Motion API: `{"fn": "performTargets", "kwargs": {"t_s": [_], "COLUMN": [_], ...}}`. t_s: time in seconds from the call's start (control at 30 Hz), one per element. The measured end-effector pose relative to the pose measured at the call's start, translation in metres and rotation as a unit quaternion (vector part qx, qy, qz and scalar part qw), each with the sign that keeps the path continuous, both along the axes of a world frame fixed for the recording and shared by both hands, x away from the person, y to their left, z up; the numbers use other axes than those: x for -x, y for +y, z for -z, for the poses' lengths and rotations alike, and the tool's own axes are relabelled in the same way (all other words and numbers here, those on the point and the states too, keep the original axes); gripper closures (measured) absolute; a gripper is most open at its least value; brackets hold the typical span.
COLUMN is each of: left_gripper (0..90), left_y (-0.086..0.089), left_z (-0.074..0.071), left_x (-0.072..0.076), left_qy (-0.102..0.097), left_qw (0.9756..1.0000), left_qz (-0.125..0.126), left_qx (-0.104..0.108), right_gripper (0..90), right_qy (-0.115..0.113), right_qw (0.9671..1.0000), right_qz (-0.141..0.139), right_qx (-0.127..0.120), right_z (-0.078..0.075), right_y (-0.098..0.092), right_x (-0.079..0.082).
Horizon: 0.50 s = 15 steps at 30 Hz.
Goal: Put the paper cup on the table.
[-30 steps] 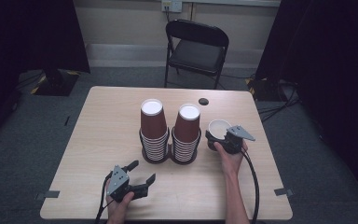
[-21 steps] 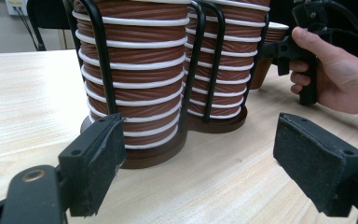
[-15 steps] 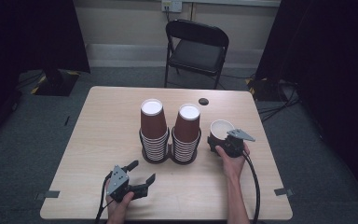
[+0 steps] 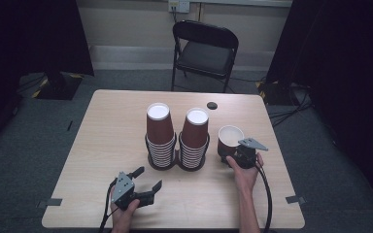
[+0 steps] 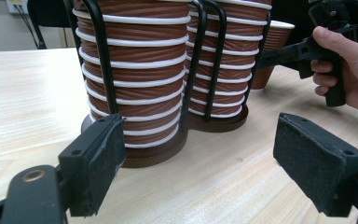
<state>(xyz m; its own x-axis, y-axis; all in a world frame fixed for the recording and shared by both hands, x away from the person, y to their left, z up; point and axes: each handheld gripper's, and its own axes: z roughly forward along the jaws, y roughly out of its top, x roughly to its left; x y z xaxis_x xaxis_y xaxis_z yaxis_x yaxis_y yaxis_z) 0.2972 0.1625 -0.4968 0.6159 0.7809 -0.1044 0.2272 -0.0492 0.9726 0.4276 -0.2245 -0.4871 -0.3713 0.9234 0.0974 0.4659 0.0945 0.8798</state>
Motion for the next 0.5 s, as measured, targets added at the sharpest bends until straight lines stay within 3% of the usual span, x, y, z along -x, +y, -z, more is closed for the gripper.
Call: {"fn": "performTargets", "kwargs": {"t_s": [0.07, 0.23, 0.33, 0.5], "left_gripper": [16.5, 16.5, 17.2, 16.8], "left_y": [0.0, -0.001, 0.0, 0.0], "left_z": [0.0, 0.0, 0.0, 0.0], "left_x": [-0.001, -0.001, -0.002, -0.004], "left_qy": [0.003, 0.006, 0.008, 0.018], "left_qw": [1.0, 0.9999, 0.9999, 0.9998], "left_qz": [0.003, -0.001, 0.005, 0.007], "left_qx": [-0.004, -0.008, -0.004, -0.003], "right_gripper": [13.3, 13.1, 13.4, 13.7], "right_qy": [0.008, -0.015, -0.017, -0.039], "right_qw": [1.0, 0.9998, 0.9998, 0.9988], "right_qz": [0.002, 0.01, 0.011, 0.018], "right_qx": [-0.002, -0.006, -0.005, -0.022], "right_z": [0.001, -0.006, -0.006, -0.011], "right_y": [-0.002, -0.003, -0.003, -0.004], "right_x": [0.004, 0.018, 0.025, 0.043]}}
